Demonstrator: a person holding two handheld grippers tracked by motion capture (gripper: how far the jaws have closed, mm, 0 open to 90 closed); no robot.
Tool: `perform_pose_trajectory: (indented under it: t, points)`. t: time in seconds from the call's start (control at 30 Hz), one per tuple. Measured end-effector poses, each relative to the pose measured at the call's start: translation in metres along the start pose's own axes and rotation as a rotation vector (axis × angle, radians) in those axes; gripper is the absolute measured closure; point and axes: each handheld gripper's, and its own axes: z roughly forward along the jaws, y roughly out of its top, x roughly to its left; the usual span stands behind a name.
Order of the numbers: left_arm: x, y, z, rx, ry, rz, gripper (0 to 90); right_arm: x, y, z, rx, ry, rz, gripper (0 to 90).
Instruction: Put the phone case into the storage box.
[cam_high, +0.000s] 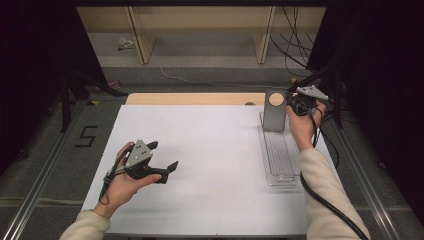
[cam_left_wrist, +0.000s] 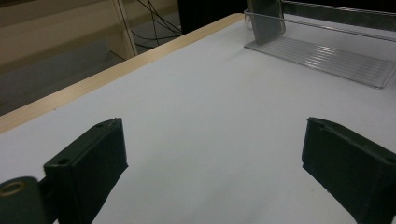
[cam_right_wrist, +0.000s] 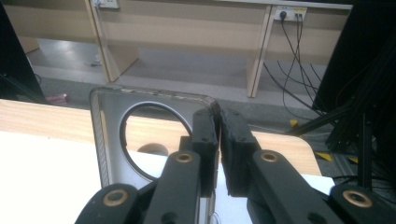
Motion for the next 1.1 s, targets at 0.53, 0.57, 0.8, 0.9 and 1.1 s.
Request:
perform_pose_trajectory:
  t: [0.53,0.57,0.8,0.9,1.1]
  points:
    - [0.0002,0.0003,-0.0003,0.000,0.002,-0.002,6.1,-0.0015,0.0014,0.0052,0.016,0.001,0.008,69.1]
    - [0.0001,0.0003,-0.0003,-0.001,0.002,-0.002,6.1,-0.0014,0.0015,0.0053,0.018,0.001,0.009,67.5]
    - [0.0002,0.0002,-0.0002,0.000,0.003,0.000,6.1,-0.0015,0.0020,0.0052,0.025,-0.001,-0.003,59.2]
    - [0.0002,0.0001,-0.0001,0.000,0.003,-0.001,6.1,-0.0021,0.0028,0.0043,0.029,-0.001,-0.002,55.0]
    - [0.0003,0.0005,-0.0008,-0.001,0.005,0.000,6.1,-0.0029,0.0027,0.0000,0.045,0.009,0.005,40.6]
